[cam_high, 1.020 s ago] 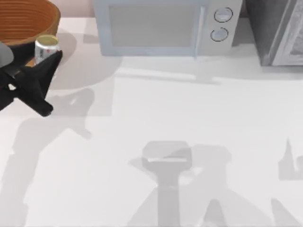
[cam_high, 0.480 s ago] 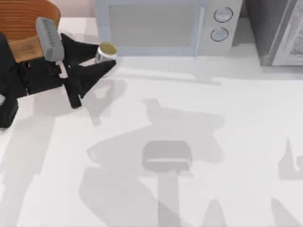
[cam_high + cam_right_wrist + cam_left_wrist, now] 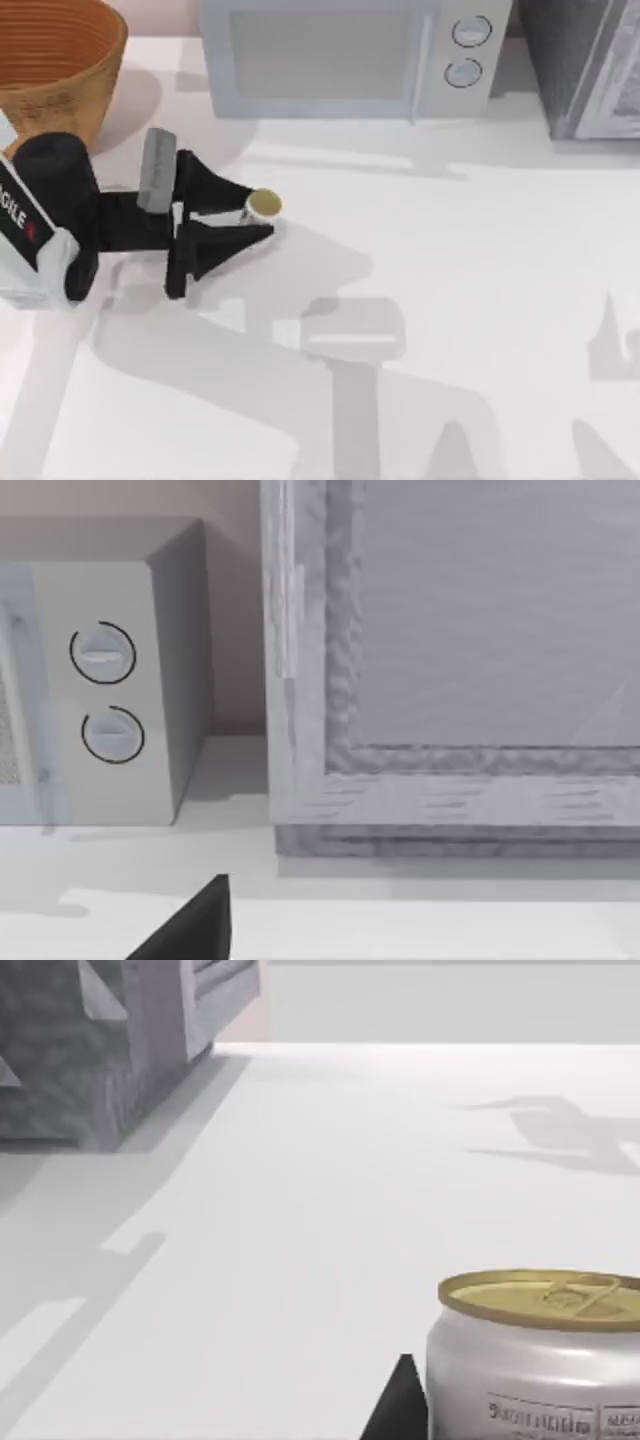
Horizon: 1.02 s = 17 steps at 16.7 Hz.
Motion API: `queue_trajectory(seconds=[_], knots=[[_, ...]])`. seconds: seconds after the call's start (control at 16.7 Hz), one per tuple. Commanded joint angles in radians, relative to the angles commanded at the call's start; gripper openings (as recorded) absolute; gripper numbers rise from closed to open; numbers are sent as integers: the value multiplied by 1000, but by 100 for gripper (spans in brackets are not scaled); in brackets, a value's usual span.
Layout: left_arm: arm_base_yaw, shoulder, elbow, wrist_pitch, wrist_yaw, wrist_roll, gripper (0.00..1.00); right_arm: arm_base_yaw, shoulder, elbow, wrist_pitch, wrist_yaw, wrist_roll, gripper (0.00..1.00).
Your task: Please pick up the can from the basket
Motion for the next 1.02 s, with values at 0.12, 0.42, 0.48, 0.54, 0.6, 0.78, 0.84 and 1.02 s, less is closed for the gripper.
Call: queue_trajectory(seconds=[0.12, 0.42, 0.48, 0.54, 0.6, 0.78, 0.84, 1.02], knots=[[-2, 58, 22, 26, 34, 1, 0, 0, 0, 0, 0, 0, 0, 100], [-3, 78, 30, 34, 46, 1, 0, 0, 0, 0, 0, 0, 0, 100], [-3, 78, 30, 34, 46, 1, 0, 0, 0, 0, 0, 0, 0, 100], [-3, 78, 30, 34, 46, 1, 0, 0, 0, 0, 0, 0, 0, 100], [-3, 78, 30, 34, 46, 1, 8, 0, 0, 0, 0, 0, 0, 100], [-3, 78, 30, 34, 46, 1, 30, 0, 0, 0, 0, 0, 0, 100], [-3, 78, 30, 34, 46, 1, 38, 0, 0, 0, 0, 0, 0, 100], [-3, 78, 30, 34, 46, 1, 60, 0, 0, 0, 0, 0, 0, 100]])
